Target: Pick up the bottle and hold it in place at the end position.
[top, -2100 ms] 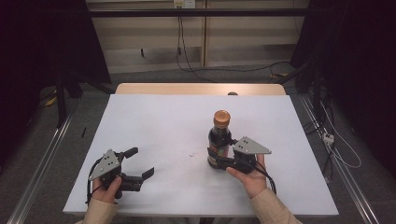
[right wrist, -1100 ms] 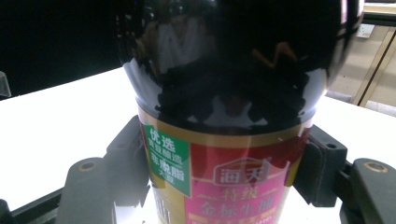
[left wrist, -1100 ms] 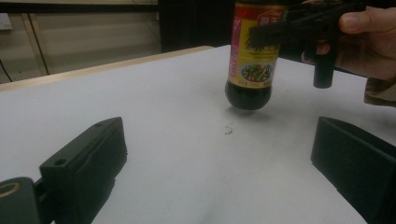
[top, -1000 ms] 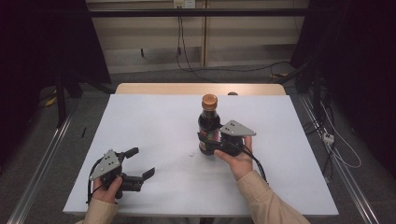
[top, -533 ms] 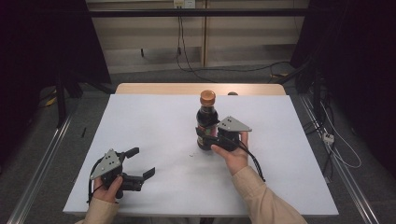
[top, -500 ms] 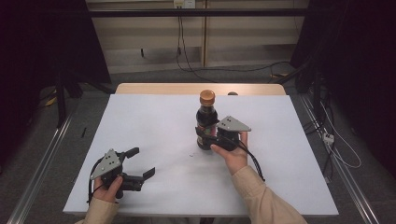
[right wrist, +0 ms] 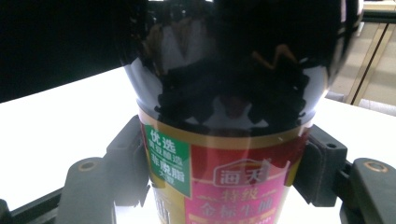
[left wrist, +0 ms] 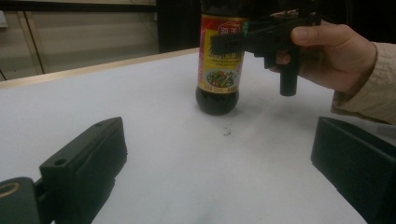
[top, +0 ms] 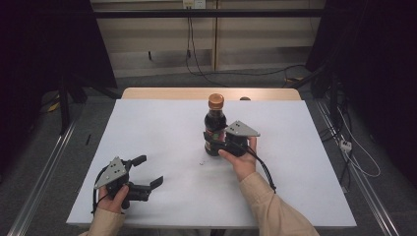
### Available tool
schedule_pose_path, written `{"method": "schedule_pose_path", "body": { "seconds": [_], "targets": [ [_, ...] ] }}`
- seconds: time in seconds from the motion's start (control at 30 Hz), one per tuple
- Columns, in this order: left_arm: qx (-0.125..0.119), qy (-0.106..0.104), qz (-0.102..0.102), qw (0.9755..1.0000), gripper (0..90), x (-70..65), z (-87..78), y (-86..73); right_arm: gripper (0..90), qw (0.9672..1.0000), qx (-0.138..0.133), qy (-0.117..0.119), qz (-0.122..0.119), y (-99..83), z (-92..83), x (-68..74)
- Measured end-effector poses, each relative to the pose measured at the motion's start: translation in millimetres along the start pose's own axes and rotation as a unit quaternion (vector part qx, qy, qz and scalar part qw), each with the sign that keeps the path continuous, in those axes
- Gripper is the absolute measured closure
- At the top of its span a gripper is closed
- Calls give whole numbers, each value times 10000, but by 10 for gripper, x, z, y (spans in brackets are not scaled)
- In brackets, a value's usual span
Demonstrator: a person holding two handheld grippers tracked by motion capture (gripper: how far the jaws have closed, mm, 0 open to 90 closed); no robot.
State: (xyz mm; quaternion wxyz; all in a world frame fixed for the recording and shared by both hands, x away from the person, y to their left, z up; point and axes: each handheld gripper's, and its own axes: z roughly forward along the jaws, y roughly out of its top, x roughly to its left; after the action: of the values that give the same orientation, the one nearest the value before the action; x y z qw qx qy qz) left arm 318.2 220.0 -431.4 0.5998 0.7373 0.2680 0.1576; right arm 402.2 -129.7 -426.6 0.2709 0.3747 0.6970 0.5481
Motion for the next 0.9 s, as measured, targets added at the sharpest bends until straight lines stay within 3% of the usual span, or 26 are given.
{"method": "schedule_pose_path", "body": {
  "seconds": [0.5,0.9],
  "targets": [
    [-21,-9,-33,10000,33,1,1,0,301,10000,-53,-57,51,24,107,-29],
    [-12,-10,-19,10000,33,4,4,-1,300,10000,-24,-38,-79,15,164,-4]
  ]
}}
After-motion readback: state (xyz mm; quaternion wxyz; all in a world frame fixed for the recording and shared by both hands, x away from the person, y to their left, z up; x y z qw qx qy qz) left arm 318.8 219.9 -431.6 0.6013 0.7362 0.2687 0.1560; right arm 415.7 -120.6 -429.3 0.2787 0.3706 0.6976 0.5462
